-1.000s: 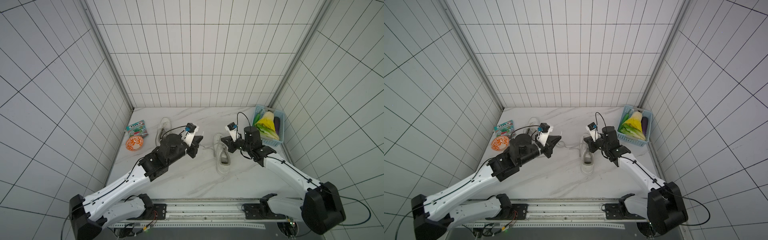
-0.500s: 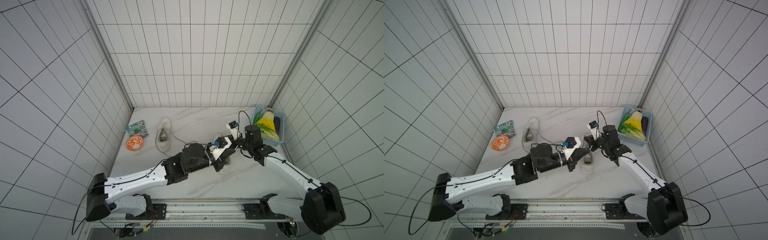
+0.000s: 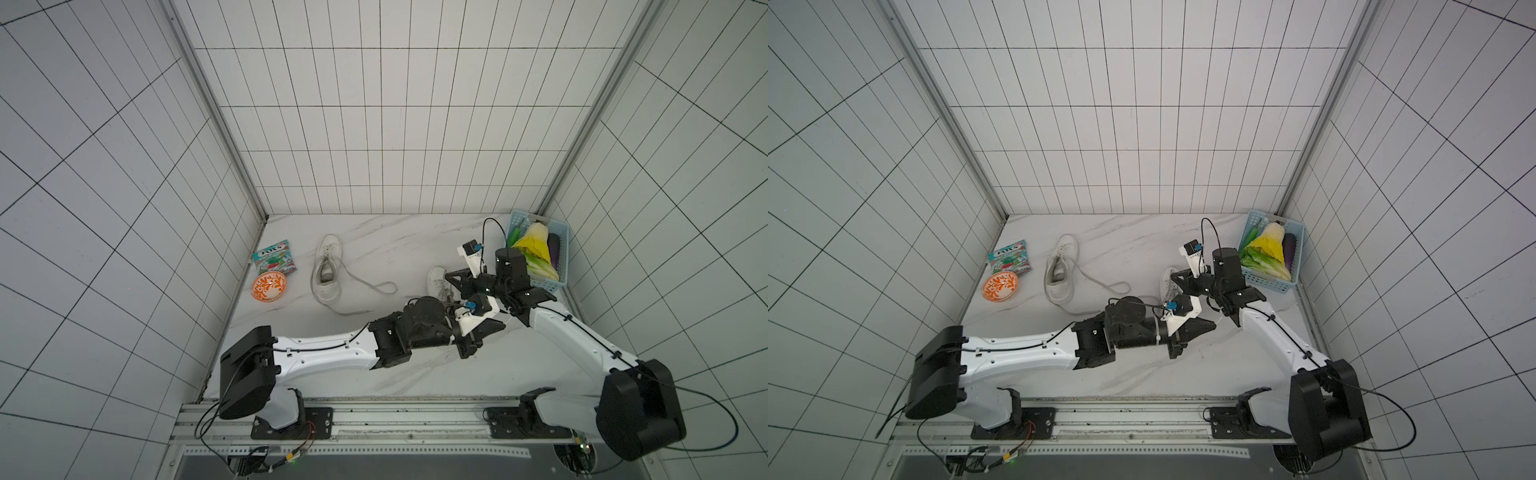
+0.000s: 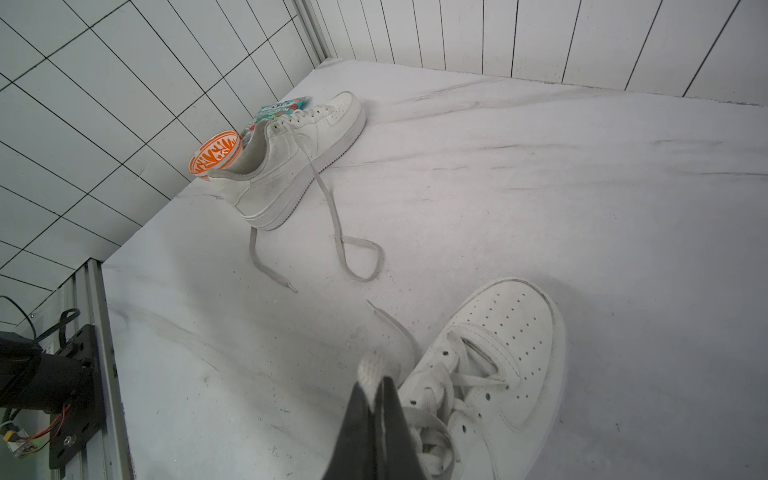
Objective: Tie the shoes
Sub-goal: Wrap the shoelace around the shoelace.
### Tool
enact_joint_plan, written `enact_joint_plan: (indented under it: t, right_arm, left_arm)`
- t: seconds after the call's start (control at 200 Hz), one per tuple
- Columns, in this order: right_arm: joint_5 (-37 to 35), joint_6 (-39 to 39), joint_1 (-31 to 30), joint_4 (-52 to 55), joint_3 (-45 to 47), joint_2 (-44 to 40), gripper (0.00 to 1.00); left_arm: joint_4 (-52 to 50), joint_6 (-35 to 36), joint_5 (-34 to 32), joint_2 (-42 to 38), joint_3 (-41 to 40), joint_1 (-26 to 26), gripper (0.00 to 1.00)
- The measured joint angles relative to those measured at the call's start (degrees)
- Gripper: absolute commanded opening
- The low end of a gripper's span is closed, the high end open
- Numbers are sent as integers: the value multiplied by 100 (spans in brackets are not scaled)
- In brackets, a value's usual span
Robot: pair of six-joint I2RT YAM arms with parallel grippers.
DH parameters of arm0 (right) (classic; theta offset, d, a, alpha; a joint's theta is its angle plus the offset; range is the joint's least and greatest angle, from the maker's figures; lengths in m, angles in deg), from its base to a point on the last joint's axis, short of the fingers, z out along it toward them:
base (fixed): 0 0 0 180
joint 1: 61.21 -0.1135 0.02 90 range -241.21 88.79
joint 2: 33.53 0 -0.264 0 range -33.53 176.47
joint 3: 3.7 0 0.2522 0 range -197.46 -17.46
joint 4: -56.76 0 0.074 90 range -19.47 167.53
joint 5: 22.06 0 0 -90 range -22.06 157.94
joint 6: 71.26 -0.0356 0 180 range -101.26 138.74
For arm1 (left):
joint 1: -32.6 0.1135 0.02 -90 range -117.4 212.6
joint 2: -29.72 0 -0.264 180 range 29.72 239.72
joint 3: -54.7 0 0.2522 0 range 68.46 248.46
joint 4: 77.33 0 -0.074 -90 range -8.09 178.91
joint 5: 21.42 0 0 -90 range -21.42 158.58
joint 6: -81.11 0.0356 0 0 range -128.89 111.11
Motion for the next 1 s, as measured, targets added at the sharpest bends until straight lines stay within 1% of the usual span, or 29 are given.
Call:
enact_joint_plan:
  t: [0.19,0.38,0.48,0.63,0.735,0.75,0.815,0.855,0.955,1.005]
  right_arm:
    - [136,22,11,238,-203,2,0]
    - [223,74,39,479,-284,0,0]
    - [273,96,39,562,-308,0,0]
    - [297,166,55,654,-345,-2,0]
    - [289,245,138,734,-350,-46,0]
    - [289,254,153,743,-348,-52,0]
    - [293,282,164,778,-348,-87,0]
    - [299,295,186,789,-348,-90,0]
    - [315,313,186,811,-350,-90,0]
    - [328,315,186,813,-348,-90,0]
  left_arm:
    - [275,-7,151,664,2,0,0]
    - [404,-55,232,1126,37,0,0]
    - [476,-92,269,1414,212,24,0]
    - [584,-133,396,1954,706,85,0]
    - [673,-118,511,2109,793,120,0]
    - [684,-118,525,2118,793,120,2]
    - [726,-111,603,2129,793,138,22]
    - [761,-90,649,2129,793,142,31]
    - [763,-101,748,2124,796,144,46]
    - [702,-87,804,2103,796,144,52]
